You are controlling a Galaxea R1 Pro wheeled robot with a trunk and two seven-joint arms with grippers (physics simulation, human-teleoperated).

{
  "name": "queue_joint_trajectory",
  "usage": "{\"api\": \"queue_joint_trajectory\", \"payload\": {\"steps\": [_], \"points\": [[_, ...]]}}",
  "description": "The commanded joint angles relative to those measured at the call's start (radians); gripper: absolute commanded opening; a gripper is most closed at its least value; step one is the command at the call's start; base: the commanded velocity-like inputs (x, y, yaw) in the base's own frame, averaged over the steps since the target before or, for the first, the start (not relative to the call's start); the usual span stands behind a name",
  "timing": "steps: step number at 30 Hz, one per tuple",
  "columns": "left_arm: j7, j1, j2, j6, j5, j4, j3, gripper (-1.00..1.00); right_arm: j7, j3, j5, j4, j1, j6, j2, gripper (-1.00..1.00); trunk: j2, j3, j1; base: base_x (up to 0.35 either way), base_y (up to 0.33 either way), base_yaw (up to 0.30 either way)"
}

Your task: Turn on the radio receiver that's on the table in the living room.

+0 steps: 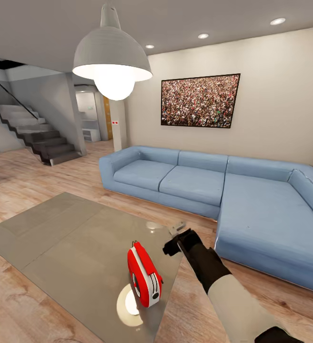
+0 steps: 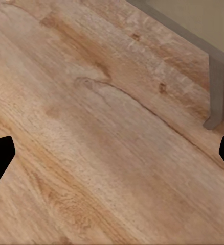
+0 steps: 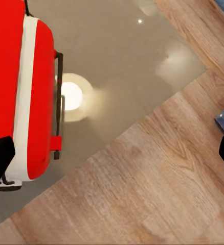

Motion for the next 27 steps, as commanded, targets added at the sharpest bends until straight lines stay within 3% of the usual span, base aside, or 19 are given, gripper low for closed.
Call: {"api": "queue_joint_trajectory", "payload": {"steps": [1, 10, 27], "points": [[0.000, 0.000, 0.000, 0.000, 0.000, 0.000, 0.000, 1.00, 0.001, 0.000, 0.000, 0.012, -0.007, -0.011, 0.000, 1.00, 0.000, 0.000, 0.000, 0.000, 0.000, 0.000], [0.000, 0.000, -0.001, -0.001, 0.000, 0.006, 0.000, 1.00, 0.008, 0.000, -0.005, 0.057, -0.042, -0.013, 0.000, 1.00, 0.000, 0.000, 0.000, 0.000, 0.000, 0.000], [0.000, 0.000, 0.000, -0.032, 0.000, 0.008, 0.000, 1.00, 0.019, 0.000, 0.000, 0.065, -0.045, -0.012, 0.000, 1.00, 0.000, 0.000, 0.000, 0.000, 0.003, 0.000]]}}
